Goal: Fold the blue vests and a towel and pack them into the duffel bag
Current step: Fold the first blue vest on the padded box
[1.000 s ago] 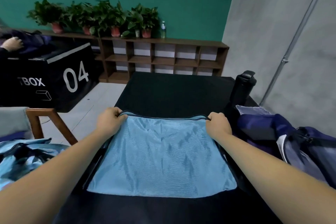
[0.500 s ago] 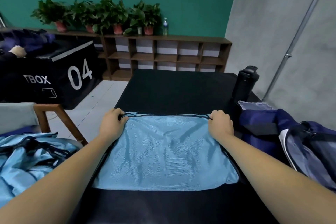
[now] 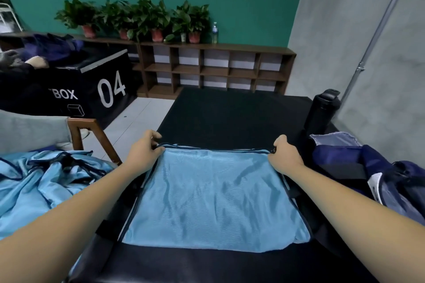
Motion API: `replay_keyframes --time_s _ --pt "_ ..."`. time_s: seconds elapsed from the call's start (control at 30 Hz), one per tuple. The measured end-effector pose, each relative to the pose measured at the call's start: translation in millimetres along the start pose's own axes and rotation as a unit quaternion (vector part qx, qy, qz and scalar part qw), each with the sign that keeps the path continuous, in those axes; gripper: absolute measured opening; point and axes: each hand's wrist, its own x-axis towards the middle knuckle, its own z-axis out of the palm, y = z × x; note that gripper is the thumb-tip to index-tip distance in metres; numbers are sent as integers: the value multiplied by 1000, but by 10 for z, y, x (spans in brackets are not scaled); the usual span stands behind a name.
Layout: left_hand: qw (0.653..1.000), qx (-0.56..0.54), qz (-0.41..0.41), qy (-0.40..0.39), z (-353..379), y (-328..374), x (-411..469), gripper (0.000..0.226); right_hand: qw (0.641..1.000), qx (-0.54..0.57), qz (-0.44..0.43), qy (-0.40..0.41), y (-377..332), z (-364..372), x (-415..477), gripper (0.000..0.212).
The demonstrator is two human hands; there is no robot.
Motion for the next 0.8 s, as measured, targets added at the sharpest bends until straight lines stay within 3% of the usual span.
replay_keyframes --time_s 0.1,0.2,0.3,0.43,0.57,0.8 --pt "1000 -9 -19 -3 -154 133 -45 17 999 19 8 -39 -24 -160 -62 18" --pt "999 -46 -24 -4 -259 317 -74 6 997 33 -10 -68 -75 -336 -43 40" --pt "994 -104 -42 3 -407 500 -55 12 994 75 -26 -73 -185 -603 -44 24" --pt "990 -140 -16 20 -692 705 -25 13 986 150 -69 -9 -405 -983 -32 13" --pt "982 -177 22 63 -1103 1028 8 6 977 196 -77 46 -714 -1346 110 17" --pt "961 -198 120 152 -1904 1562 -85 3 928 314 -130 154 -1181 -1920 106 26"
